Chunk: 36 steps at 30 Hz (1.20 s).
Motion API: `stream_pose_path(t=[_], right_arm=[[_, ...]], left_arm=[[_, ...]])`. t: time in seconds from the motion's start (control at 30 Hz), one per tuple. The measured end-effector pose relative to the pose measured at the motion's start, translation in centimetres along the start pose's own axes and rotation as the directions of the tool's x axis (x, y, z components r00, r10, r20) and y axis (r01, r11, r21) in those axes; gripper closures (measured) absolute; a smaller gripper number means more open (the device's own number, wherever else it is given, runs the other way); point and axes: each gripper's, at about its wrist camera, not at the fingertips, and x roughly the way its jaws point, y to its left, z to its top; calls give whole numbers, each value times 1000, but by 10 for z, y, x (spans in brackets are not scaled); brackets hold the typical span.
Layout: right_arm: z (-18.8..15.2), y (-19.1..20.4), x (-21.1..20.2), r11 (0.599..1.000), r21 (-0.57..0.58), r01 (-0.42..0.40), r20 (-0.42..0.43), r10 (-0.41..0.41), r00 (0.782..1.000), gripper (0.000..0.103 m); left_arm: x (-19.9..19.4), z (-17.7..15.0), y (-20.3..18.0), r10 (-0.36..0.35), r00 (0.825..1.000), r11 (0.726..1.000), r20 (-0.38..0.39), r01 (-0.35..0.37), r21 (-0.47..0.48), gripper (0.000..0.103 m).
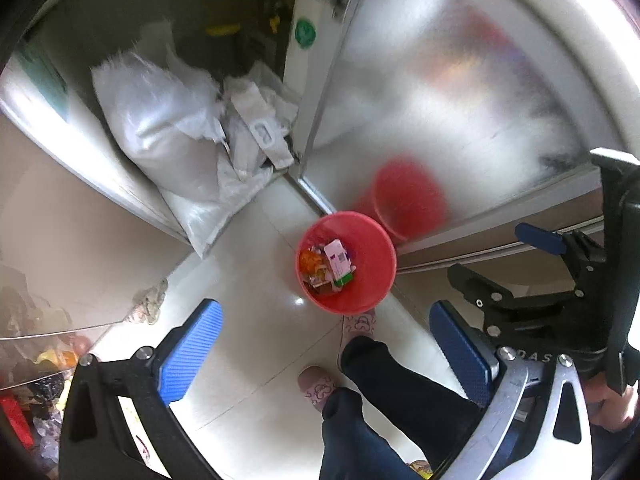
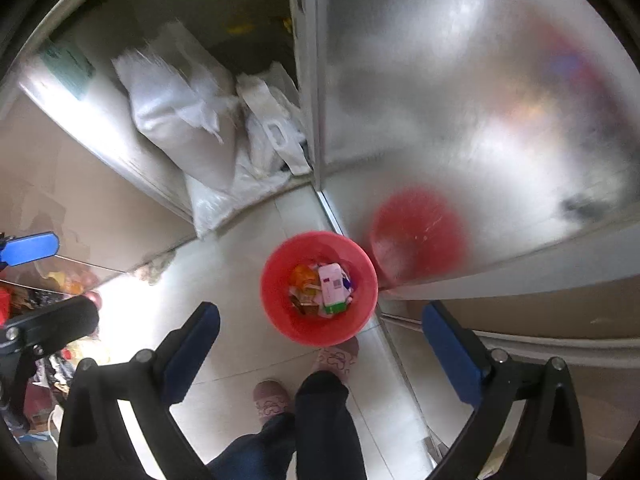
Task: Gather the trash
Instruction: 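Raise both tools back up to the counter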
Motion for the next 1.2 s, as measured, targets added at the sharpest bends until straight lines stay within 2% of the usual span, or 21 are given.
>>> stream_pose_path(t=[0.33, 0.6, 0.87, 1.0, 1.03, 1.2], right_arm=[[16, 13, -161, 999, -40, -31, 154, 37, 987, 1], [42, -1, -262, 1000, -10, -7, 291, 9, 957, 1], [84, -24, -314, 1000, 4, 0, 377, -1, 926, 1], [117, -45, -325, 1000, 2, 1, 411, -2, 912, 1], [126, -50, -326, 1000, 2, 2, 417, -3, 909, 1], [183, -80, -323, 1000, 1, -12, 448, 10, 894, 1]], left_arm=[[-156, 7, -26, 20, 990, 999, 143, -24, 26, 0], [-245, 31, -50, -36, 967, 999, 251, 28, 34, 0], [-303, 94, -74, -29, 937, 997, 349, 1, 79, 0], [-311, 139, -80, -16, 925, 997, 380, -14, 77, 0], [-311, 152, -81, 3, 917, 998, 398, -28, 57, 0], [-316, 219, -93, 21, 905, 997, 426, -50, 56, 0]])
